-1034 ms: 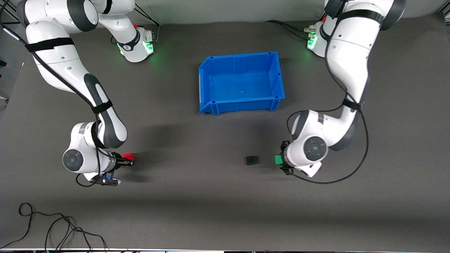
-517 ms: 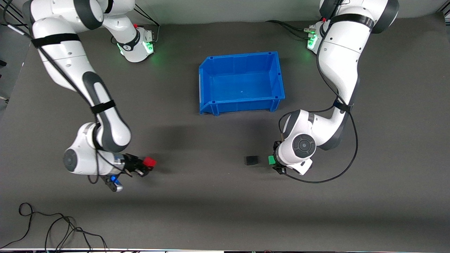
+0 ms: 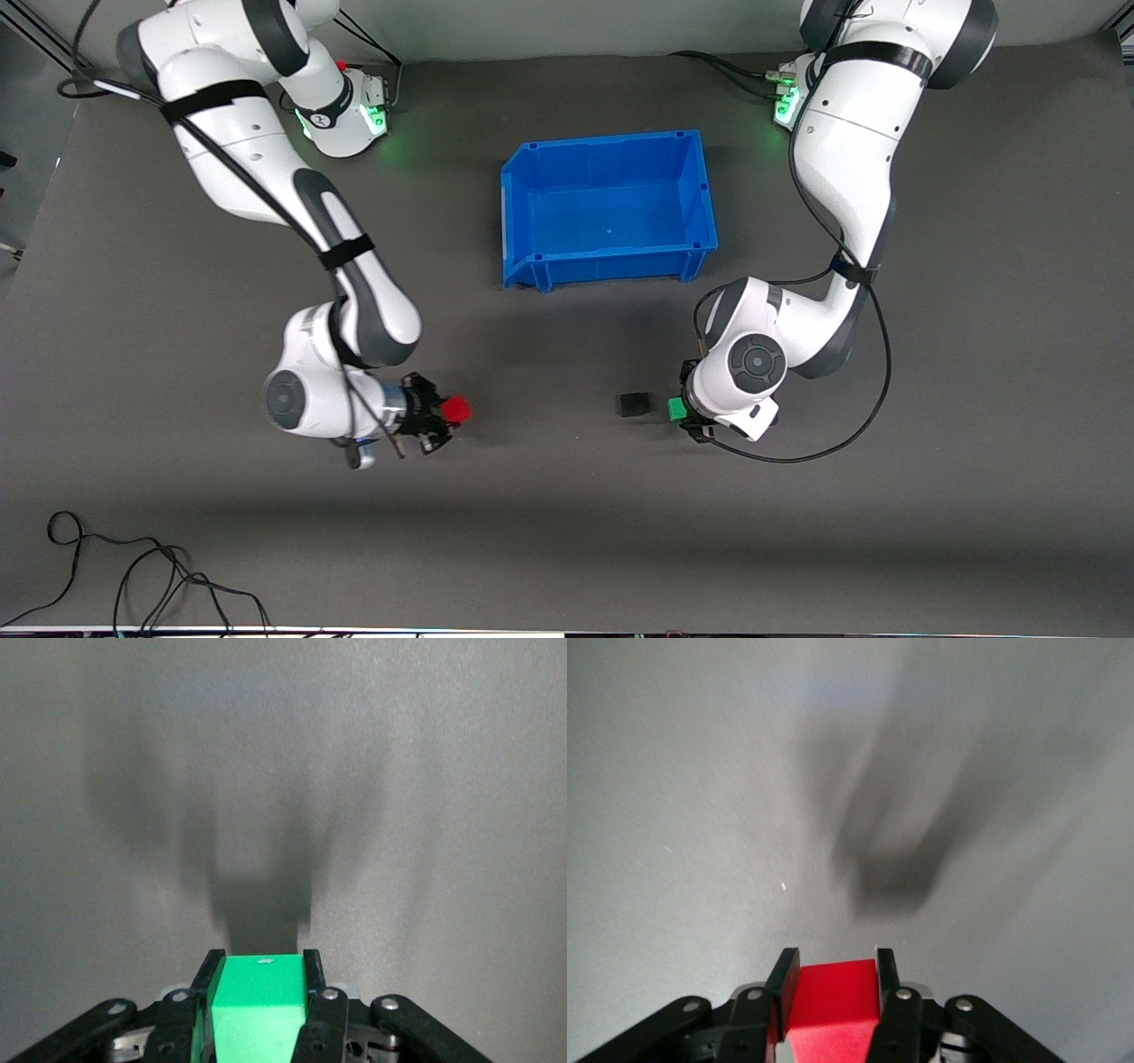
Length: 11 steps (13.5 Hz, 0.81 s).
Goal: Attach green and red cubes to black cube
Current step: 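Carry the red cube with the right gripper toward the black cube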
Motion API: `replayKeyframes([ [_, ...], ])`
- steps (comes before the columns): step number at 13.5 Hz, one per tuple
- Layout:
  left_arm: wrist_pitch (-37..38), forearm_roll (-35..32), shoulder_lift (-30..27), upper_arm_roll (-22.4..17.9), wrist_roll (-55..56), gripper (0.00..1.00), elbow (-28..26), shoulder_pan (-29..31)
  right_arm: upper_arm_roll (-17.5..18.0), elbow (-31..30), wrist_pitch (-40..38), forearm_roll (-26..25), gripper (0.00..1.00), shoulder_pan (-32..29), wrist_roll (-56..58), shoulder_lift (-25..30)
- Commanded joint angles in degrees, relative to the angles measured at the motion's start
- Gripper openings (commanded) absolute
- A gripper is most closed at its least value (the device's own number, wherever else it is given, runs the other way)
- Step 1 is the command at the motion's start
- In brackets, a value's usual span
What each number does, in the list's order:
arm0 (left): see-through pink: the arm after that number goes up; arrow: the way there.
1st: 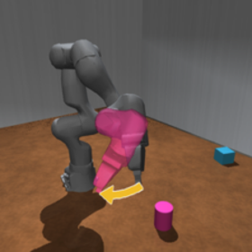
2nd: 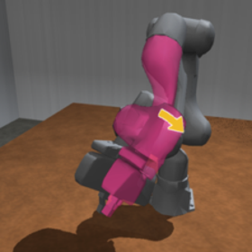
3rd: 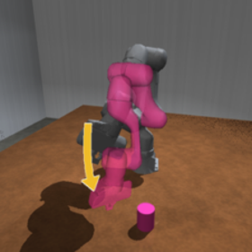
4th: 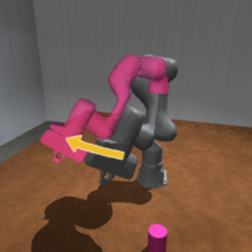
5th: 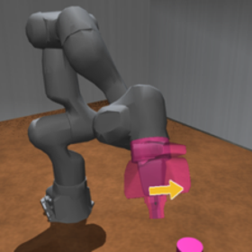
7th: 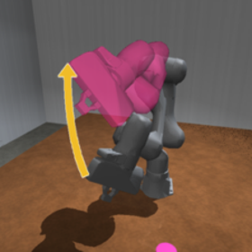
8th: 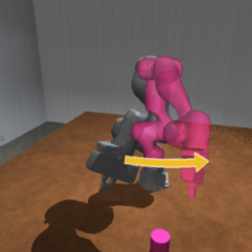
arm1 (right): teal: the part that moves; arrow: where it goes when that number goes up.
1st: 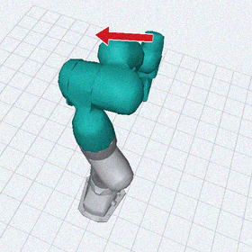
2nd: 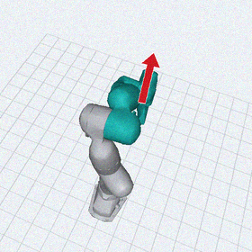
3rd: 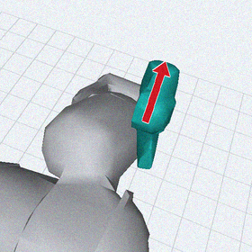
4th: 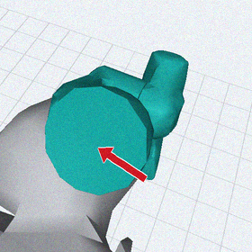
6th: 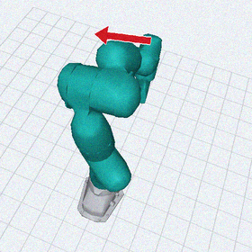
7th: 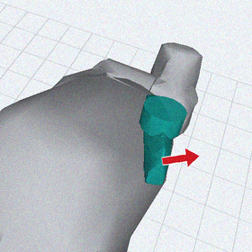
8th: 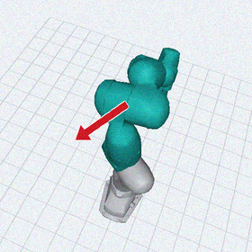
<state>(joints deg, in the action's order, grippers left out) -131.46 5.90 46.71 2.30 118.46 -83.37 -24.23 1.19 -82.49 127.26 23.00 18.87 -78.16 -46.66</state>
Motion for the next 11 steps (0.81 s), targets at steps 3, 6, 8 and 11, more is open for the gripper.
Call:
replayKeyframes([
  [3, -1.34, -0.36, 1.81, -0.81, 2.47, 0.0, 1.63, -2.4, -0.92, 6.18, 5.45, 0.47, 0.0, 8.89, -17.26, -4.84],
  [6, -1.34, -0.19, 2.07, -0.81, 3.26, 0.0, 1.55, -3.71, -1.01, 10.23, 13.08, 0.38, 0.0, 12.85, -27.54, -9.4],
  [8, -2.12, -0.18, 2.07, -0.81, 4.23, 0.0, 1.63, -4.24, -1.1, 12.87, 14.33, 0.29, 0.0, 14.44, -30.99, -11.52],
  [11, -4.93, -0.18, 2.69, -0.81, 5.55, 0.0, 1.63, -4.77, -1.27, 13.23, 14.51, -0.93, 0.0, 16.81, -37.04, -11.88],
])
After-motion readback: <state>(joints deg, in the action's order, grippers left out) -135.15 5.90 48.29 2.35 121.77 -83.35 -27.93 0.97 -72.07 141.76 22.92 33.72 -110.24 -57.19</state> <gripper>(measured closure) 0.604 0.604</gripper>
